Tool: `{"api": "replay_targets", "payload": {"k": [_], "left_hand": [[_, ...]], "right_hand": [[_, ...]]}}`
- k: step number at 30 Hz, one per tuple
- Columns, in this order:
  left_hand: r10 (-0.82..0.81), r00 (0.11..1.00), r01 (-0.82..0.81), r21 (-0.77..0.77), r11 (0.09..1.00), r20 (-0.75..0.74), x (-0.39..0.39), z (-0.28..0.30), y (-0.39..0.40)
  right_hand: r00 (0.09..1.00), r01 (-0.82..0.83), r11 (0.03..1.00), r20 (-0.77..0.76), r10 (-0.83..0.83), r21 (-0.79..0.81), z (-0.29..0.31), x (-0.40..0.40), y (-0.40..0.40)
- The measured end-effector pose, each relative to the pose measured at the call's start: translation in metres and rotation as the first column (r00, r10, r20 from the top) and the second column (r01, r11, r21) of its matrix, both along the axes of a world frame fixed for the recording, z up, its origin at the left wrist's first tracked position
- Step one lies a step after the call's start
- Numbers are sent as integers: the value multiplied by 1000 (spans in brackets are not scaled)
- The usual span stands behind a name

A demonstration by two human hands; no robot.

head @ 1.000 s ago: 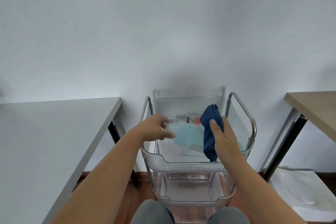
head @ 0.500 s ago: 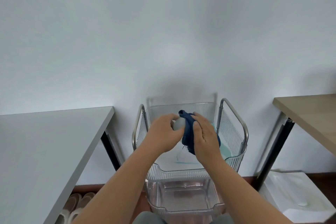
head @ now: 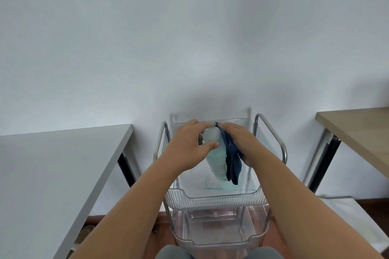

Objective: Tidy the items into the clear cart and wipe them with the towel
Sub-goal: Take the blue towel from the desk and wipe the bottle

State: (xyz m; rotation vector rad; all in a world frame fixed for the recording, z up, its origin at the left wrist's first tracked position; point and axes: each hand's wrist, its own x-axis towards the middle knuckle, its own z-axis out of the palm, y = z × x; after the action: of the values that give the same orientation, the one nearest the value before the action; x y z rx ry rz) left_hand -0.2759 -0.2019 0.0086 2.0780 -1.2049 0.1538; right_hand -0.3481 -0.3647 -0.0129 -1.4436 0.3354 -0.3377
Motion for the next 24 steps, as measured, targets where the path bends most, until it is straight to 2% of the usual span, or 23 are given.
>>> {"api": "replay_targets", "payload": {"k": [3, 6, 10, 13, 16, 18, 22, 24], "left_hand": [[73, 997, -73, -6, 997, 3, 3, 4, -3], [77, 995, -75, 29, 997, -57, 6, 3, -9], [62, 992, -60, 28, 998, -108, 2, 7, -21], [97, 986, -105, -48, 993, -134, 2, 10, -27], [67, 979, -86, -92, 992, -195, 5, 9, -29], [10, 973, -34, -98, 995, -231, 10, 9, -27], [-152, 939, 126, -101, 987, -310, 19, 13, -19], [-133, 955, 120, -64, 991, -266, 20, 14, -18]], "right_hand": [[971, 225, 969, 56, -232, 102, -15, 0, 10], [903, 381, 918, 169, -396, 113, -41, -7, 34], [832, 462, 886, 329, -447, 35, -52, -12, 62], [818, 521, 852, 316, -481, -51, -41, -6, 59], [871, 466, 881, 223, -438, -89, -20, 4, 40], [924, 372, 924, 127, -360, -89, -7, 10, 24], [995, 96, 993, 32, -99, 65, -4, 11, -2], [990, 109, 986, 74, -119, 128, -11, 13, 1]]}}
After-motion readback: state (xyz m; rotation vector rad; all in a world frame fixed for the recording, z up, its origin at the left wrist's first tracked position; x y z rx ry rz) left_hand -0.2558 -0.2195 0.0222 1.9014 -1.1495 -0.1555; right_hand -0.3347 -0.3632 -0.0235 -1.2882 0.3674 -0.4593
